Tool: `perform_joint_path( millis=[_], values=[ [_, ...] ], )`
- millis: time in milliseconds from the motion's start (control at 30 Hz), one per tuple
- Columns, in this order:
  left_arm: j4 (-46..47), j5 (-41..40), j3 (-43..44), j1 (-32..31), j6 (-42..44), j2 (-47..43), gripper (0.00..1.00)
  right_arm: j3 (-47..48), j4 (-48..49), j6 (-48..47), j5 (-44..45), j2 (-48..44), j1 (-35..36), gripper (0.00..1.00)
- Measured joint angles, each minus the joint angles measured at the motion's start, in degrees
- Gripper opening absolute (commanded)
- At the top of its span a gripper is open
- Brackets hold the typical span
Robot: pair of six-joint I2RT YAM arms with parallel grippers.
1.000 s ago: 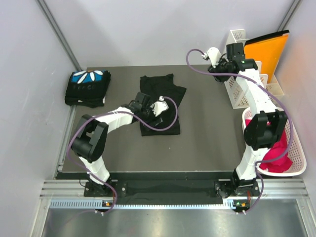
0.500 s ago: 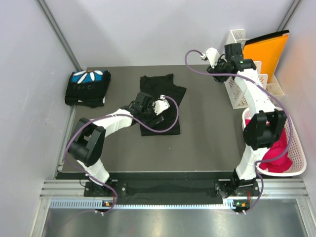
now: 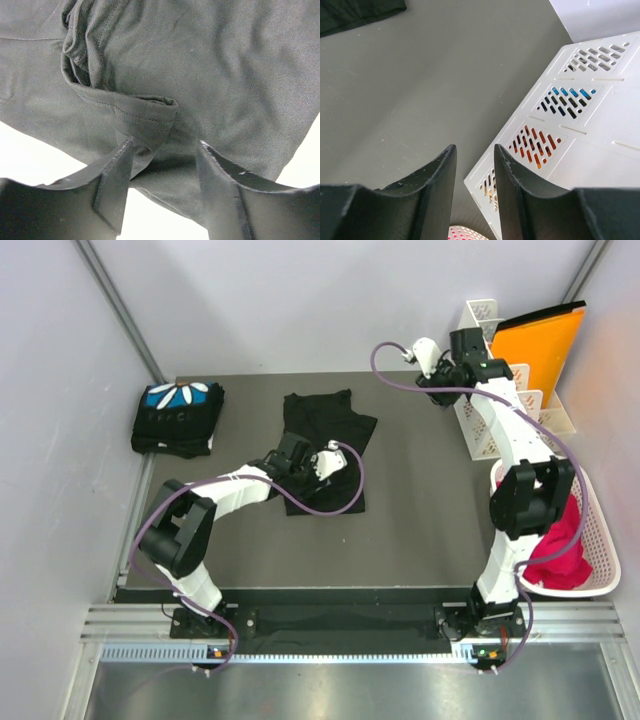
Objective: Fold and stack the t-shirts
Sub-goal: Fold the tshirt
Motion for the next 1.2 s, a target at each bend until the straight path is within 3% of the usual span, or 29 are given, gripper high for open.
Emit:
perform_joint_path(
  millis=[233, 267, 367, 433, 533, 867, 1200],
  values=[
    [0.59, 0.35, -0.04, -0.20, 0.07, 0.00, 0.37, 0.09, 0.37, -0.02, 0.02, 0.31, 0.15, 0.36],
    [0.70, 0.39, -0.04, -0.22, 0.07, 0.00, 0.28, 0.09, 0.39, -0.02, 0.04, 0.35, 0.15, 0.36],
    [0.92, 0.44, -0.04, -0.42, -0.07, 0.00, 0.19, 0.09, 0.39, -0.04, 0.15, 0.39, 0.15, 0.35],
    [0.98, 0.57, -0.04, -0.57, -0.13, 0.00, 0.06, 0.11, 0.44, -0.07, 0.17, 0.46, 0.15, 0.36],
    [1.01, 0.74, -0.04, -0.70, -0.35, 0.00, 0.00, 0.11, 0.44, -0.07, 0.22, 0.63, 0.17, 0.35],
    [0.94, -1.01, 0.48, -0.83, -0.46, 0.17, 0.00, 0.11, 0.52, -0.15, 0.90, 0.70, 0.50, 0.35],
    [3.56, -11.28, 2.14, -0.83, -2.29, 0.26, 0.00, 0.48, 0.81, -0.55, 1.31, 1.01, 1.27, 0.34]
  ],
)
